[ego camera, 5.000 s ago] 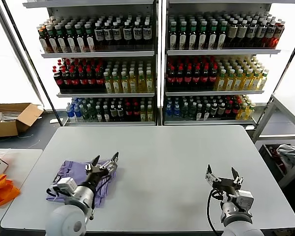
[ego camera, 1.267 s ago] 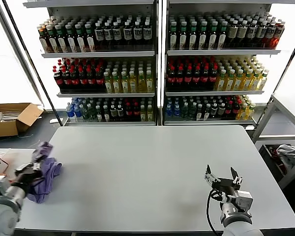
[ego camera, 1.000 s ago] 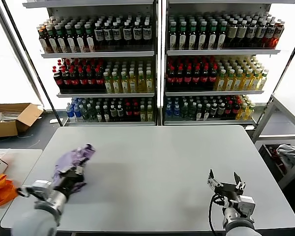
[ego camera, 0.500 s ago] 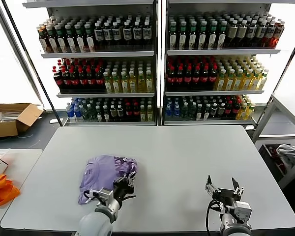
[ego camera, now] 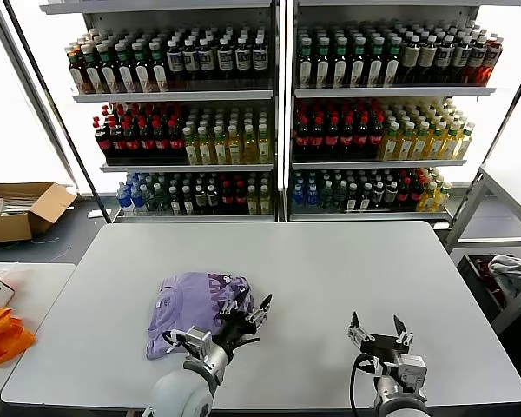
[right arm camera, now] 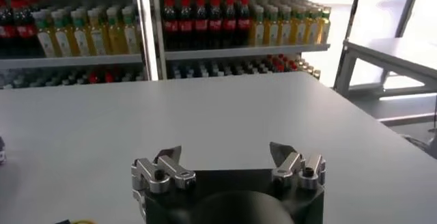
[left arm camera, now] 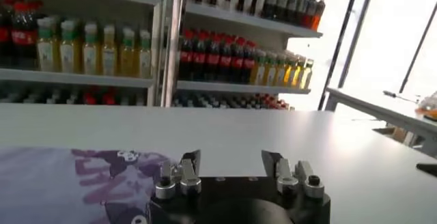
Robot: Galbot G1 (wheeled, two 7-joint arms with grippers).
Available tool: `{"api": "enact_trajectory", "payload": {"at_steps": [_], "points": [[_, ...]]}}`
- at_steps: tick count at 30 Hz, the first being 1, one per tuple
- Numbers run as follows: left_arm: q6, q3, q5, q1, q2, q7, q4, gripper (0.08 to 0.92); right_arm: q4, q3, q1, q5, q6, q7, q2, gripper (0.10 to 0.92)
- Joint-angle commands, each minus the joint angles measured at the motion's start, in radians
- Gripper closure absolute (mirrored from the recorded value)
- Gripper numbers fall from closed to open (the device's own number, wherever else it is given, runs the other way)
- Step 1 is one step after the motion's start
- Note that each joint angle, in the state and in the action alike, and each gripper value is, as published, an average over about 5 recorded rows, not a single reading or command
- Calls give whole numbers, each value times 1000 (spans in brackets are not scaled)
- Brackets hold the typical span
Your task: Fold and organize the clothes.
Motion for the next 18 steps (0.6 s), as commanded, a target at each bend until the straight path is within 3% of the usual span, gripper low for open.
{"api": "enact_trajectory", "payload": {"at_steps": [1,8,18], "points": [[14,-152,146,14,69,-99,-108,340,-73,-137,169,437,9,12,6,203],[48,-236,199,82,100,-142,-157,186,-217,-280,367,683,2,65,39,203],[68,-272,196,127,80,-163,-148,177,-449,-344,544,776,1,78,90,203]]}}
